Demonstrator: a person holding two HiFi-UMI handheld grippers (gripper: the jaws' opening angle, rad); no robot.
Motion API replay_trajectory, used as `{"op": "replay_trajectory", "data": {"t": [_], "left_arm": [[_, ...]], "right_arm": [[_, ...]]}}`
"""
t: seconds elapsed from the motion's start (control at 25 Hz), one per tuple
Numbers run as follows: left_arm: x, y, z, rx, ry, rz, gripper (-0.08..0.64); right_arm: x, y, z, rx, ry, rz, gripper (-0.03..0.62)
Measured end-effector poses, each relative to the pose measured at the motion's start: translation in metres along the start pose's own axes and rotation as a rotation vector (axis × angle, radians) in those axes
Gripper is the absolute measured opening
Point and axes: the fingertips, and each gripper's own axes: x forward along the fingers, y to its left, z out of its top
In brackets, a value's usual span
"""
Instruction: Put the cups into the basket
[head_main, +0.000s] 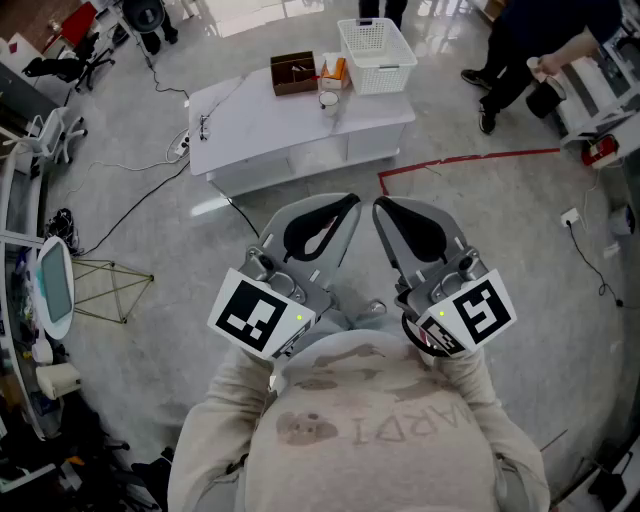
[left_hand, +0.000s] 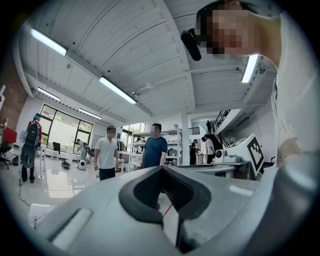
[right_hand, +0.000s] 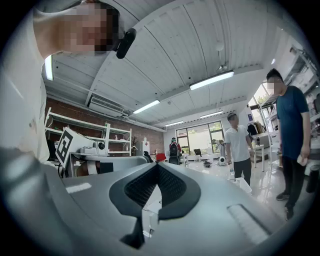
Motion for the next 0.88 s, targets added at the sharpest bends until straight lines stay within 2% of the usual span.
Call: {"op": "replay_trajectory", "data": {"t": [0.48, 0.64, 0.88], "left_arm": [[0.001, 0.026, -0.001, -0.016, -0.005, -0.013, 0.0], [-0.008, 0.043, -0.006, -0.011, -0.003, -0.012, 0.002], [-0.015, 0.073, -0.014, -0.023, -0.012, 0.0, 0.002]], "right_arm": [[0.027, -0.004, -0.004, 0.0, 0.002, -0.004, 0.025], [0.039, 0.0, -0.002, -0.026, -0.029, -0.04, 0.025], [0.043, -0.011, -0.004, 0.036, -0.078, -0.109, 0.026]]}}
